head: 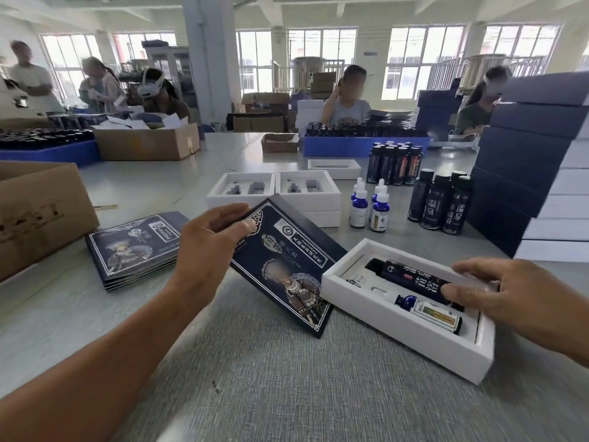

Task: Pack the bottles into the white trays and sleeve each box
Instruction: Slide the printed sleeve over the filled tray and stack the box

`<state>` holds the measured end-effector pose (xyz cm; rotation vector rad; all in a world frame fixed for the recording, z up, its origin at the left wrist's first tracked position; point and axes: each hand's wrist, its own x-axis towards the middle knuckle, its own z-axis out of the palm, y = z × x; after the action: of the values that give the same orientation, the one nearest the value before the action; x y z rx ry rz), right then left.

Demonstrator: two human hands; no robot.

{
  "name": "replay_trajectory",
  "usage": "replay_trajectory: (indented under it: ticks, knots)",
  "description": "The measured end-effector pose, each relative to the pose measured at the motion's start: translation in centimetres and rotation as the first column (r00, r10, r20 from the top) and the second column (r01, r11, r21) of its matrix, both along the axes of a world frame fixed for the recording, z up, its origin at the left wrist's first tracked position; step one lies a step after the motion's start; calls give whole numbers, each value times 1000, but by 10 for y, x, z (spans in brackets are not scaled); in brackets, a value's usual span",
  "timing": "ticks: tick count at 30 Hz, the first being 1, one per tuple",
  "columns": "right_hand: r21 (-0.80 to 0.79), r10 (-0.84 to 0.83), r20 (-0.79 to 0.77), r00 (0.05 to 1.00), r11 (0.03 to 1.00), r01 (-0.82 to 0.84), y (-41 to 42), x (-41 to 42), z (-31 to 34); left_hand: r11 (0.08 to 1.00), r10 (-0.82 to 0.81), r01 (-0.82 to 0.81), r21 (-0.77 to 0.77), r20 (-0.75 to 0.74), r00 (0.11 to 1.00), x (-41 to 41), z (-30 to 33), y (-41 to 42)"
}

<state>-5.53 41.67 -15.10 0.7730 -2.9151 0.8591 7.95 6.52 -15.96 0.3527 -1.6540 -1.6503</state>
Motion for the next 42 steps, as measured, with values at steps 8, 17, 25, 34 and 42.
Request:
replay_trajectory:
  ticks: [8, 17, 25, 34, 42]
  knots:
    - [-1, 2, -16, 1000, 1000, -2, -1, -1, -3, 988, 152, -152, 6, -36, 988, -1, -4, 0]
    - [3, 60, 61, 996, 998, -60, 2, 5, 3, 931, 167, -169, -324, -33, 985, 2, -9, 7]
    - [30, 38, 134, 990, 999, -43, 17, -1, 14, 888, 294, -278, -366, -14, 956, -5, -14, -9]
    - [21, 21, 124, 992, 999, -24, 18, -3, 11, 876, 316, -201, -439, 207, 926, -11, -26, -22]
    - [4, 8, 98, 995, 1000, -8, 18, -5, 6, 909, 263, -147, -390, 262, 929, -14, -34, -19]
